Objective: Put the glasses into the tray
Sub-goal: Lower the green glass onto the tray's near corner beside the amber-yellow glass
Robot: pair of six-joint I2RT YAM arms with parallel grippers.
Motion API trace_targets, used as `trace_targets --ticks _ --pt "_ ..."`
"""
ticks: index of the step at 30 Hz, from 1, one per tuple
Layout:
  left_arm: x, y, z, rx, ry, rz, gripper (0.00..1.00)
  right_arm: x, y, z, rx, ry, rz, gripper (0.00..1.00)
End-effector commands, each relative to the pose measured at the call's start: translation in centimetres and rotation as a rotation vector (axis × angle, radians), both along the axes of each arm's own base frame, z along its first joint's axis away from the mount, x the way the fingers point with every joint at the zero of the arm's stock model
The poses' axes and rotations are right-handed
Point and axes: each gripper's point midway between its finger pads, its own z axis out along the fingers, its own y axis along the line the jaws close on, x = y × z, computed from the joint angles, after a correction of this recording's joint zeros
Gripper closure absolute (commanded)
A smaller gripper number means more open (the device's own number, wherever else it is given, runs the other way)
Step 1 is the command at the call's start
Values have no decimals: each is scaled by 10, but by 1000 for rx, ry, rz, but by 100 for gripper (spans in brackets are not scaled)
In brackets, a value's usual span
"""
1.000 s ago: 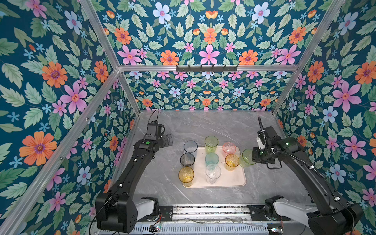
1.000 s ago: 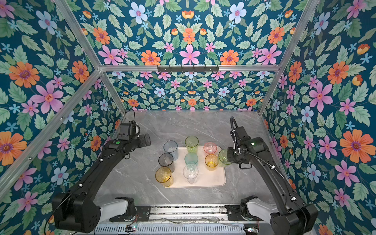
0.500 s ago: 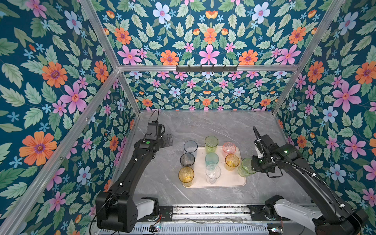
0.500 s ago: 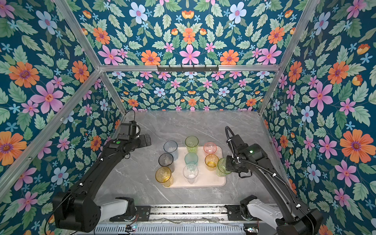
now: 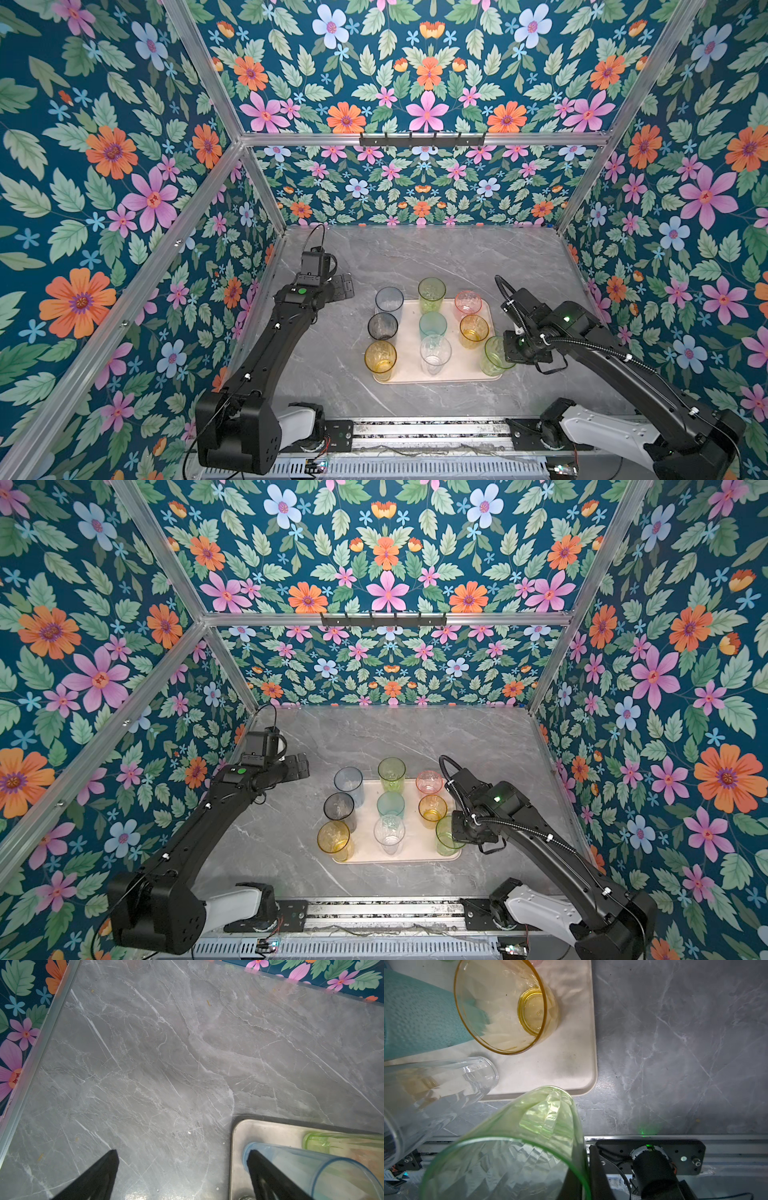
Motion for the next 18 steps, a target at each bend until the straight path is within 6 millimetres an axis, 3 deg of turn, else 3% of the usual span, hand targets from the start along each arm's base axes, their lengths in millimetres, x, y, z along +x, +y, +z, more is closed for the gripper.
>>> trace_targets --ticks 1,18 --pt "3 0 3 1 -12 -3 1 0 4 -3 2 0 -28 100" --pt "2 0 6 -3 -22 -2 1 0 18 -25 -38 -58 4 100"
